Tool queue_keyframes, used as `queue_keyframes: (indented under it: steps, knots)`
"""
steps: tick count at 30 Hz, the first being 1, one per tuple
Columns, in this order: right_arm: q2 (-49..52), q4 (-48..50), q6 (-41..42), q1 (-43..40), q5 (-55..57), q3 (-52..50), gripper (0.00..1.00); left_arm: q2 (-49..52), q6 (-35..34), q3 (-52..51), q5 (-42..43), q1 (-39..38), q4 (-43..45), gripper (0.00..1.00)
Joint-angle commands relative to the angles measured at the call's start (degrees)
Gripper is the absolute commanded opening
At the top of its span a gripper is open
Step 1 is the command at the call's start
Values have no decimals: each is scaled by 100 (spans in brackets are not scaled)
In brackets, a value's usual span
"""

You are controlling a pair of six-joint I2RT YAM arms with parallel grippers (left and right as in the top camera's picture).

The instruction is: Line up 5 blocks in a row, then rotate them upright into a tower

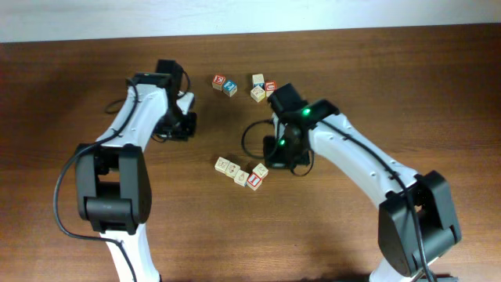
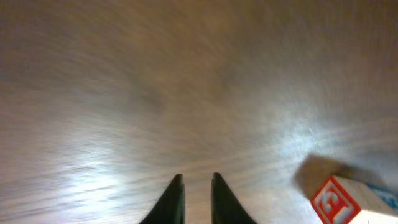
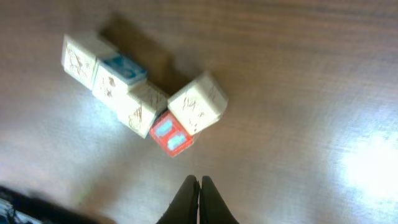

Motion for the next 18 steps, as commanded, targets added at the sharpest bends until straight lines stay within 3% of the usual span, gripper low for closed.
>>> queue_keyframes:
  steps: [1, 9, 18]
  knots:
    - [59, -151, 48, 586, 26, -175, 4, 17, -275, 92, -63, 262, 142, 24]
    - [153, 348, 1222, 1180, 761, -756, 4, 22, -273, 81, -63, 632, 415, 28]
    - [527, 903, 1134, 1064, 566, -748, 4, 22, -275, 66, -57, 632, 415, 29]
